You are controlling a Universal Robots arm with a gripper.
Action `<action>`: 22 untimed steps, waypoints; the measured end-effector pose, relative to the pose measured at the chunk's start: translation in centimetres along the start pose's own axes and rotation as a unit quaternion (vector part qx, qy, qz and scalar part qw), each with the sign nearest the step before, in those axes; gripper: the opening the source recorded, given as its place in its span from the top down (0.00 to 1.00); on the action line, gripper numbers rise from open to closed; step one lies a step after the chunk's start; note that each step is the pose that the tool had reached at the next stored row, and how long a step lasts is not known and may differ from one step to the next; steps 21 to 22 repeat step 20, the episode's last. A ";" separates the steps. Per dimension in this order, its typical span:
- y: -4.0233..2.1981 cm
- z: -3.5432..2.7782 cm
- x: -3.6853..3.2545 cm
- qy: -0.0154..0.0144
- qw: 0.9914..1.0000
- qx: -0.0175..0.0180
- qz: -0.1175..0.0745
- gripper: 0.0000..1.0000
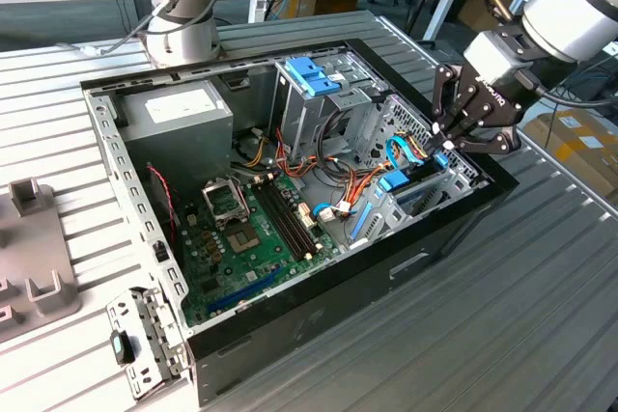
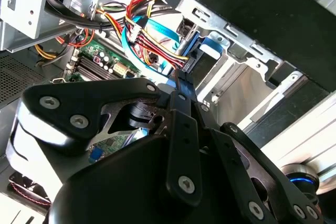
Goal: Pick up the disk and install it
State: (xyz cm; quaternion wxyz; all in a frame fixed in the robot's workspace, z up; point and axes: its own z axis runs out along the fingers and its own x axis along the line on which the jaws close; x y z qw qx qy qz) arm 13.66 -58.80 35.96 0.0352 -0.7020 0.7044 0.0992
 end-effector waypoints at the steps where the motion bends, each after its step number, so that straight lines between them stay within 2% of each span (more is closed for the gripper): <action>1: -0.08 -0.10 -0.02 0.000 1.000 0.000 0.000 0.89; 11: -0.90 -1.17 -0.22 0.000 1.000 0.000 0.000 0.89; 15: -1.03 -1.55 -0.29 0.000 1.000 0.000 0.000 0.89; 22: -1.05 -1.56 -0.30 0.000 1.000 0.000 0.000 0.89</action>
